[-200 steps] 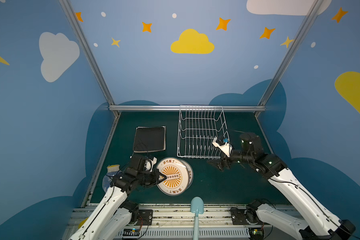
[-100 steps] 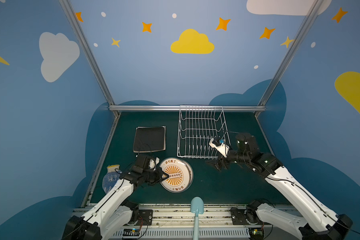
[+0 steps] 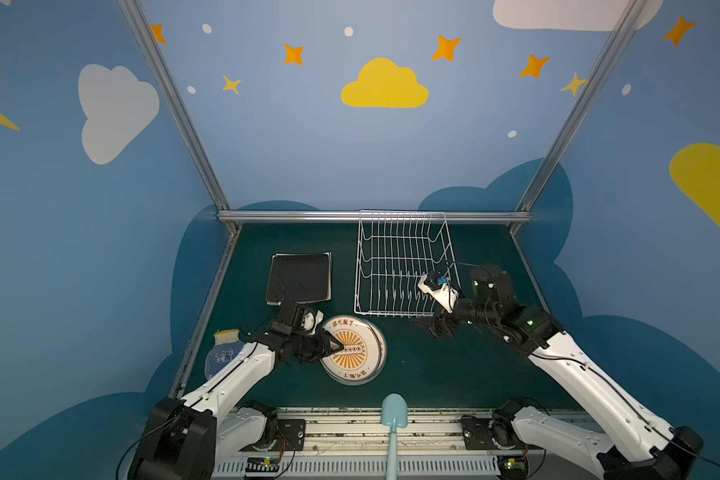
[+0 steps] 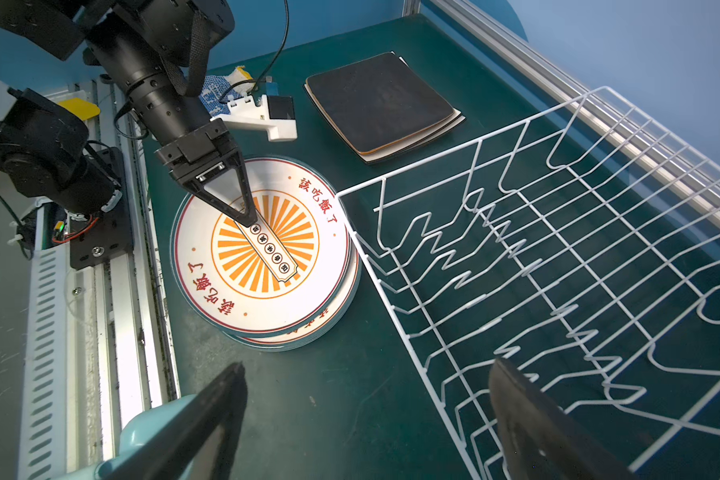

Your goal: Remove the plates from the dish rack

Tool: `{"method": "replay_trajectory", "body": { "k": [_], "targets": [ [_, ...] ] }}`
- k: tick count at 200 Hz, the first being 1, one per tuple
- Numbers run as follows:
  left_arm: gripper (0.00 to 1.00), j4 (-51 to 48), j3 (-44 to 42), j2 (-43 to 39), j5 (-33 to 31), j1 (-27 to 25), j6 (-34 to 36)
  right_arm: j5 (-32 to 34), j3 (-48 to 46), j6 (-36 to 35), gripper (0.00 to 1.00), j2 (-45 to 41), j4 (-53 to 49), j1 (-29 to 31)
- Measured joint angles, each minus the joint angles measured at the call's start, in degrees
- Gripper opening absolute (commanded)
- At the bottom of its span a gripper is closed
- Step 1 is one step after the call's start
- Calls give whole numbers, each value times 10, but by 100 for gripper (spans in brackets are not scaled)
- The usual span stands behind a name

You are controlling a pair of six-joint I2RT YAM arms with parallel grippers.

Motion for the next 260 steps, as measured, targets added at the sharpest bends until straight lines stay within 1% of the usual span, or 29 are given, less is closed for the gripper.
{"method": "replay_trajectory", "body": {
  "k": [25,53,78,120,143,260],
  "targets": [
    [55,-19,22,16,2,6,22,2,-2,0,90,1,4,0],
    [73,-34,40,23,1,7,37,4,-7,4,90,2,7,0],
    [85,-43,43,23,-2,8,47,5,-8,6,90,6,11,0],
    [96,-58,46,23,-12,8,49,5,-8,7,90,14,21,0],
    [99,-69,58,23,-22,8,51,5,-8,7,91,18,23,0],
    [100,-123,97,22,-90,8,60,23,-26,3,91,12,32,2]
  ]
}}
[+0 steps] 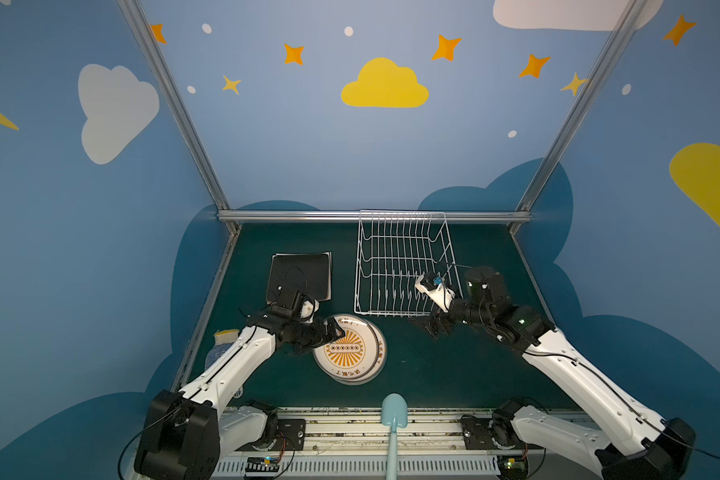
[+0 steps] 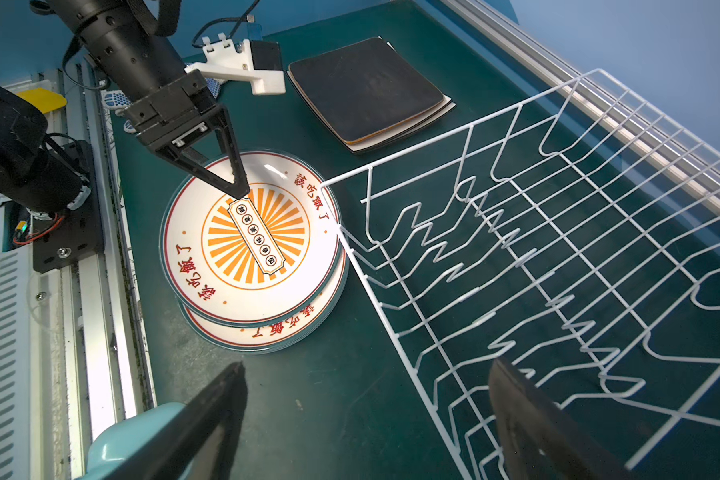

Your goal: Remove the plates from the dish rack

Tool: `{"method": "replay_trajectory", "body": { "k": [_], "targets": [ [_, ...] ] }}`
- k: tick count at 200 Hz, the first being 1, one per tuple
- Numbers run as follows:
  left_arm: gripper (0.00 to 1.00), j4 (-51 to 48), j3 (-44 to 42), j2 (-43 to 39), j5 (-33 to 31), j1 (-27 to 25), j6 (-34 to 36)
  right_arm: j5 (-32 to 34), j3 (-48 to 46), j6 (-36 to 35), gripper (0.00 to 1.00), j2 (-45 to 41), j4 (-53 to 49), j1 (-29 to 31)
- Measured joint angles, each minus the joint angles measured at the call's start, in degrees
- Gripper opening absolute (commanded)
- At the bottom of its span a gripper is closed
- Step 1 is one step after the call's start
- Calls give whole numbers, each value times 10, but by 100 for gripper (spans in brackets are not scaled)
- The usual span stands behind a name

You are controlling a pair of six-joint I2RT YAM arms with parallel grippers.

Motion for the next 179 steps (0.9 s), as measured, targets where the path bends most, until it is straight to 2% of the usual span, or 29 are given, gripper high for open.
{"method": "replay_trajectory", "body": {
  "k": [68,179],
  "targets": [
    [100,-27,11,-11,-42,2,2,7,-3,-3,91,-11,5,0],
    [100,-53,55,-11,-61,3,5,20,-9,-3,91,-21,12,0]
  ]
}}
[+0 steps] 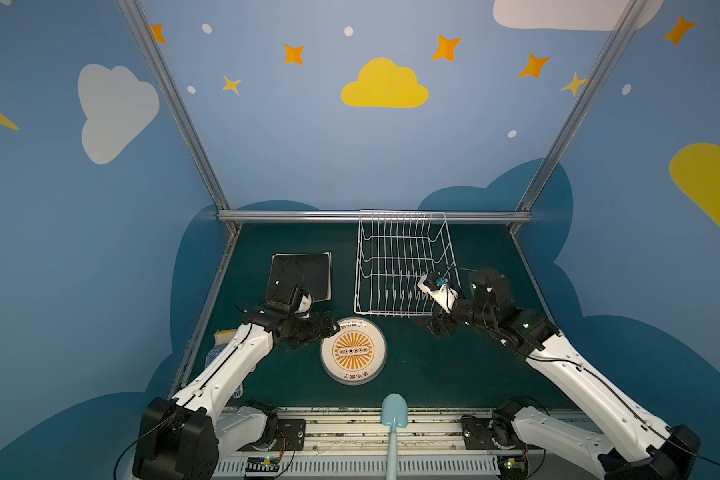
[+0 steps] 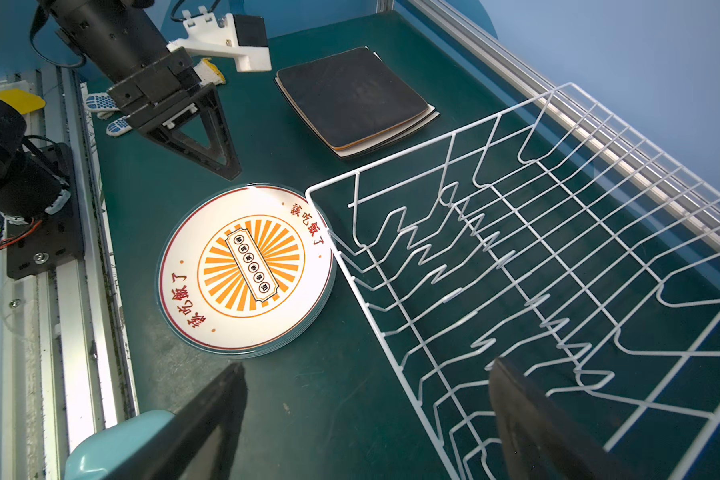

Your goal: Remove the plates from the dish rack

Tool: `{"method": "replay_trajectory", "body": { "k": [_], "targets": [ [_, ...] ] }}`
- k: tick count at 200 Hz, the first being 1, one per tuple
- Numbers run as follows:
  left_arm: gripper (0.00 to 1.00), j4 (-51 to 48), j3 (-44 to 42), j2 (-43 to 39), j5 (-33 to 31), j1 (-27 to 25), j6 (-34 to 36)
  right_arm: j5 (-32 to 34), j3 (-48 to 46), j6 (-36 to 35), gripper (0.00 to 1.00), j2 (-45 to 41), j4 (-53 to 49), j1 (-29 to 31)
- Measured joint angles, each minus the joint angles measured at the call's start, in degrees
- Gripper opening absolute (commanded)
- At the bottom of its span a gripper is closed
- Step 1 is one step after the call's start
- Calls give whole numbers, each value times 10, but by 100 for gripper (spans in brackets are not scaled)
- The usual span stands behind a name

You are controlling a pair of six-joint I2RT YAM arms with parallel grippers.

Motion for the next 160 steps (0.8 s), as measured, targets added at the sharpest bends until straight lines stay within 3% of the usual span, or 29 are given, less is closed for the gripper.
{"method": "replay_trajectory", "body": {
  "k": [58,98,134,160],
  "targets": [
    [100,-57,166,-2,-64,0,70,40,0,7,93,-26,30,0],
    [100,-74,283,-15,-134,0,168,140,0,35,95,-54,73,-2],
    [100,-19,264,-75,-198,0,234,260,-9,28,95,-91,131,-29],
    [100,68,182,-131,-258,0,267,339,-36,52,96,-116,174,-102]
  ]
}}
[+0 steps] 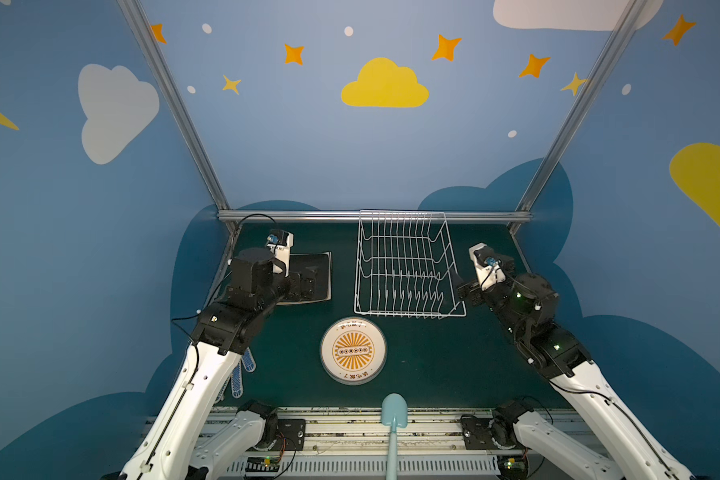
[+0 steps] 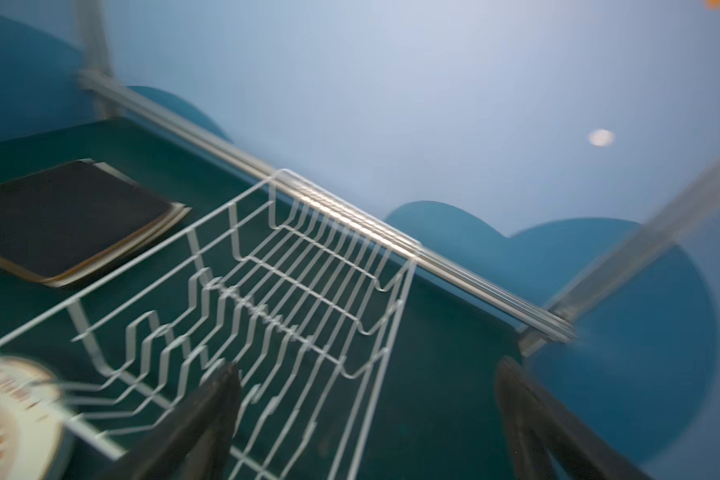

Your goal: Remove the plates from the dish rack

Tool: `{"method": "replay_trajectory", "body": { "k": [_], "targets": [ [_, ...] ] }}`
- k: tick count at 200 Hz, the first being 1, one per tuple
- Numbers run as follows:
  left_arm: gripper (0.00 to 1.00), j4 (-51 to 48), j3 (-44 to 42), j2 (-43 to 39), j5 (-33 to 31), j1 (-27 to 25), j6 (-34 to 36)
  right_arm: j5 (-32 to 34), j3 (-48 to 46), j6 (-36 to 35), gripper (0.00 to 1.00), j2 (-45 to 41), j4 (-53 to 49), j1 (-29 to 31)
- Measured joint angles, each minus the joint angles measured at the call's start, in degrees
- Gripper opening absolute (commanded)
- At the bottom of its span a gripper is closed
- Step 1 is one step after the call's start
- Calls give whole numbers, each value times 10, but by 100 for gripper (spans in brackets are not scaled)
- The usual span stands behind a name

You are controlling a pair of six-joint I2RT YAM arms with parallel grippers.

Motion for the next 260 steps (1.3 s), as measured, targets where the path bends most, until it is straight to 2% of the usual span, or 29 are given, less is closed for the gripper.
{"method": "replay_trajectory", "body": {
  "k": [40,79,114,155,180,216,260],
  "targets": [
    [100,161,-165,-63,-94,3,42,55,-71,113,96,-15,37,-146],
    [100,280,-290,-80,-153,24,53,69,-180,217,96,5,85,-214],
    [100,370,-373,-66,-195,38,28,71,-272,259,96,54,148,-224],
    [100,431,-410,-14,-204,50,10,63,-276,289,96,122,177,-227],
    [100,478,-429,21,-201,57,10,62,-284,305,96,158,229,-227],
    [100,546,-467,61,-191,73,7,42,-296,301,96,210,282,-228],
    [100,607,-473,98,-166,105,-9,6,-293,274,96,273,348,-229]
  ]
}}
